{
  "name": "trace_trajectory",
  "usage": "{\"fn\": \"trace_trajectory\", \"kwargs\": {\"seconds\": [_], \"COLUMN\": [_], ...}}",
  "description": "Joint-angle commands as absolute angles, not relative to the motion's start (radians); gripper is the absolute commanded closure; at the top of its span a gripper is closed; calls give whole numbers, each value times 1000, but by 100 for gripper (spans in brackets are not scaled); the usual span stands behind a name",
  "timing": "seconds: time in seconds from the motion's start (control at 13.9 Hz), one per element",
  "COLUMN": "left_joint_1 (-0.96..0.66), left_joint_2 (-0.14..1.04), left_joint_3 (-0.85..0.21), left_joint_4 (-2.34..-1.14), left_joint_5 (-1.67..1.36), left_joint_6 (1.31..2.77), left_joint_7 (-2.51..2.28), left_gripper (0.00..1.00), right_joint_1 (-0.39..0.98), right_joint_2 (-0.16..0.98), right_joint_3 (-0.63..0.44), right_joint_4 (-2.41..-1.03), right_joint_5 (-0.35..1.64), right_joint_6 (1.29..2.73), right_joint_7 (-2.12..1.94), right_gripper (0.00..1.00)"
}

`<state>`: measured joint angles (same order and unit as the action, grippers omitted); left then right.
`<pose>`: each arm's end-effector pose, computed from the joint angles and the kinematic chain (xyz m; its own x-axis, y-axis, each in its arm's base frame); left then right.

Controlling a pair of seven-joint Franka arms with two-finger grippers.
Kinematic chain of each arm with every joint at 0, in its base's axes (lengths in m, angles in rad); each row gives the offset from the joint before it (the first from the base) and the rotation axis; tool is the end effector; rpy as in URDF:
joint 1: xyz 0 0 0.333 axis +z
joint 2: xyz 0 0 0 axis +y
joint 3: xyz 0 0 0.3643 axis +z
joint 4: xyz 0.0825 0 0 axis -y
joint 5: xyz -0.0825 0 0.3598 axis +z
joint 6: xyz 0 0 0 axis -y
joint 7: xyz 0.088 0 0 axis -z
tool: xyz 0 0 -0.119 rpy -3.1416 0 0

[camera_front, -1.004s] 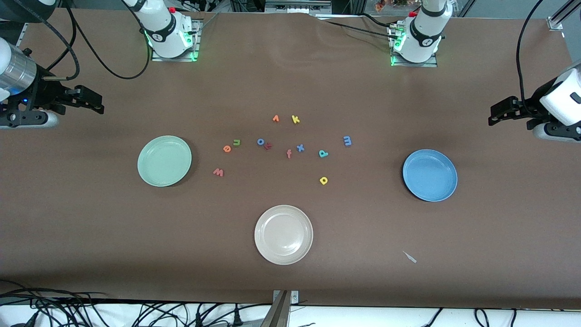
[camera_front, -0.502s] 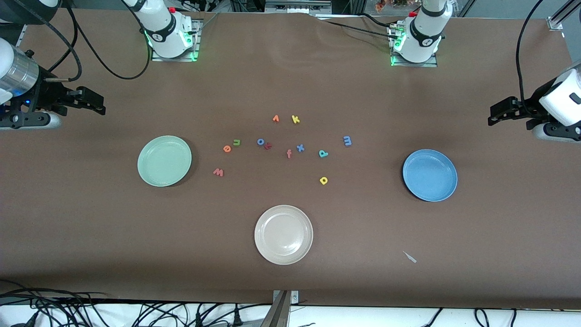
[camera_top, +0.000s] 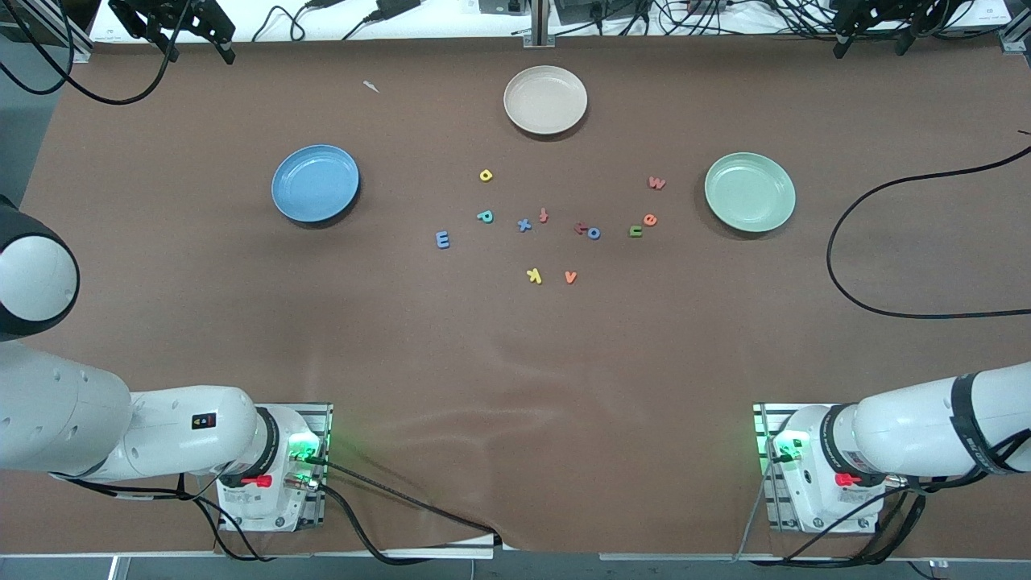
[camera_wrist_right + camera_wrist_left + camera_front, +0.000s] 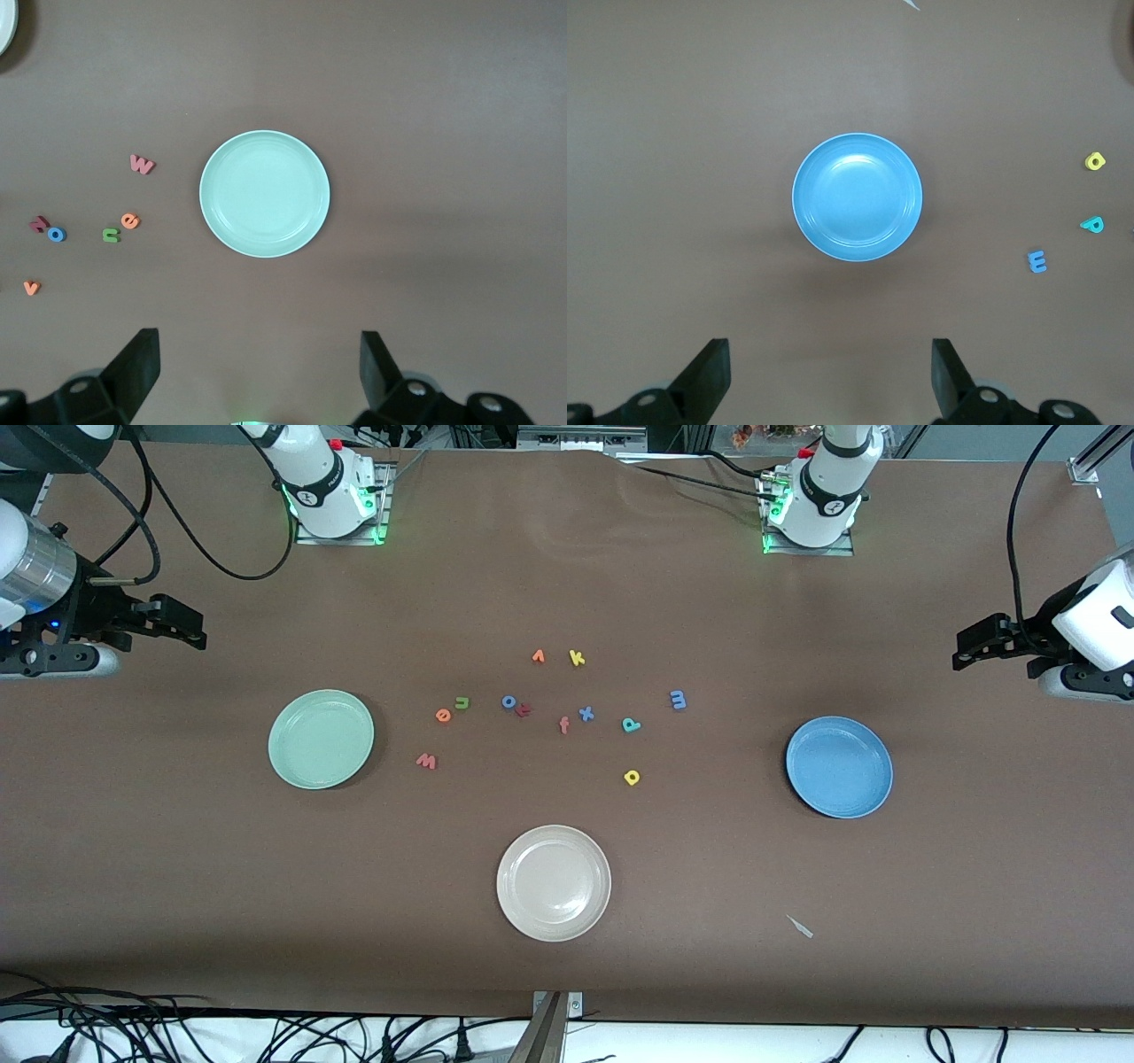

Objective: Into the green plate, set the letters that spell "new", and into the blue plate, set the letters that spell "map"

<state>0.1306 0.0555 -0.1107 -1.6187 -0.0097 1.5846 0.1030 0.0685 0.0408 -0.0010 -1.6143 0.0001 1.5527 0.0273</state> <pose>0.5458 0.0115 0.6109 0.9927 -0.0833 -0.0870 -0.0814 -0.9964 0.0249 0.5369 0.0363 0.6182 0.9940 0.0398 -0.1022 0.0403 -0.9992 0.0027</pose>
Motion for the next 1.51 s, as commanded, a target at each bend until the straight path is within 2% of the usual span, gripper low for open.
{"fn": "trace_trajectory", "kwargs": {"seconds": [0.0,1.43], "left_joint_1": [133,114], "left_joint_2": [49,61], "left_joint_3": [-118,-120], "left_joint_4": [-1621,-1617], "left_joint_5": [9,9], "left_joint_6": [1577,1571], "left_joint_7": [120,118], "left_gripper": [0,0], "right_joint_1": [72,78], "right_joint_2": [38,38], "right_joint_3": [3,3], "right_joint_4": [-1612,-1620], "right_joint_5": [-12,-12], "right_joint_6": [1555,1557], "right_joint_7": [38,38], "right_gripper": [0,0]}}
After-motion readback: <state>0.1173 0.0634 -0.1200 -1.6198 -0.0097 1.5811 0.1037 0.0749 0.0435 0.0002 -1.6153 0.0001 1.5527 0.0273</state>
